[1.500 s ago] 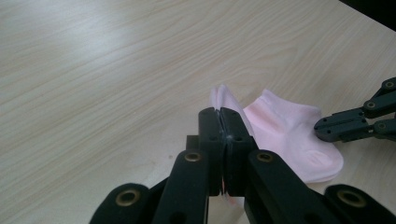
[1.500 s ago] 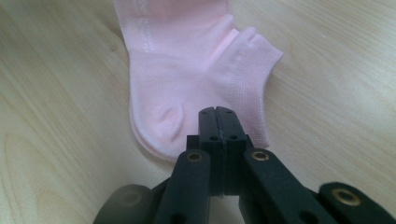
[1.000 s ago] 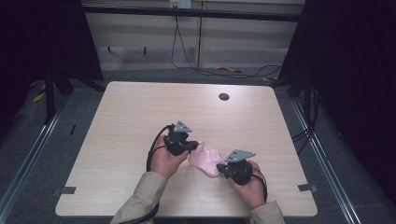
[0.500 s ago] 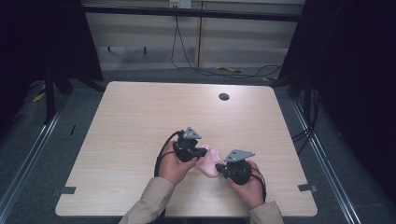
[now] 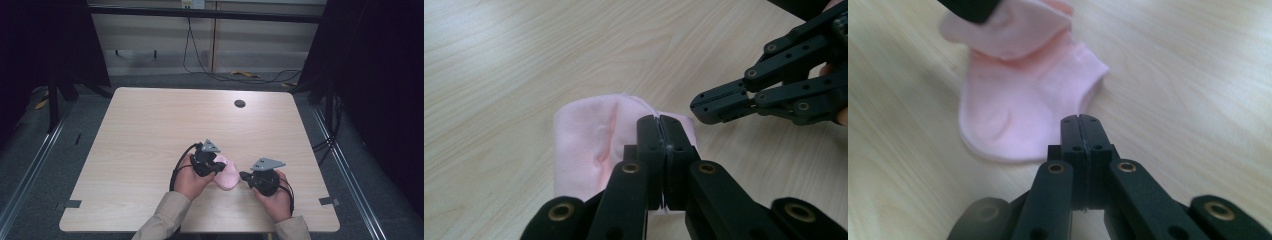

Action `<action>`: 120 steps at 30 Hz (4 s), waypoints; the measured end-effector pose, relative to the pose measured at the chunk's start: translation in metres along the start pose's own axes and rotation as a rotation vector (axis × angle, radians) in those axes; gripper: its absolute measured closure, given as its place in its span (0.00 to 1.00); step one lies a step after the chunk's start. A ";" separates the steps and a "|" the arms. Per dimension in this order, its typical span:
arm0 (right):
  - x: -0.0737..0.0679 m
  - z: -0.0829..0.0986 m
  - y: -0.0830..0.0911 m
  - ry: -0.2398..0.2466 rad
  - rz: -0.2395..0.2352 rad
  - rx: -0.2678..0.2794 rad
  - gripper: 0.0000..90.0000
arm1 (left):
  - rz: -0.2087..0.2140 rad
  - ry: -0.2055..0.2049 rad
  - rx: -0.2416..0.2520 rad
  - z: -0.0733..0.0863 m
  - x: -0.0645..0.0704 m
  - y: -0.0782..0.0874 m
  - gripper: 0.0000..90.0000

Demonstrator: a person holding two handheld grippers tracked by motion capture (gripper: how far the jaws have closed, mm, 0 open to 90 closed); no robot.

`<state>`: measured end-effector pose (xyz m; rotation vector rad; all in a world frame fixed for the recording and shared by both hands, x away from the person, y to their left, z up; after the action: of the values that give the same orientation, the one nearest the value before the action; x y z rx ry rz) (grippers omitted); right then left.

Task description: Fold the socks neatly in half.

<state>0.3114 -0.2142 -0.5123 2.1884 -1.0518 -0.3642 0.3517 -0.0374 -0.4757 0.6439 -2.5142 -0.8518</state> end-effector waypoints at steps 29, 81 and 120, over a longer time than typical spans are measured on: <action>0.004 0.005 -0.004 -0.011 0.026 -0.031 1.00 | 0.051 -0.043 -0.077 0.013 0.027 -0.040 0.99; 0.011 0.004 0.007 -0.033 0.040 0.005 0.97 | 0.009 -0.071 -0.076 0.017 0.020 -0.039 0.40; 0.012 -0.008 -0.016 -0.031 0.054 0.060 0.52 | -0.102 -0.018 0.010 0.060 -0.052 0.050 0.24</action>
<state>0.3324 -0.2129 -0.5166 2.2088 -1.1497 -0.3476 0.3488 0.0533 -0.4990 0.7774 -2.5209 -0.8845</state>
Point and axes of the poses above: each handheld gripper's, and its own axes: y roughly backward along the jaws, z roughly out of its underside, x roughly to its right, the point moved 4 cm from there along -y, roughly forward along the jaws, and after that the axes turned 2 degrees about y, right-handed, at the moved point
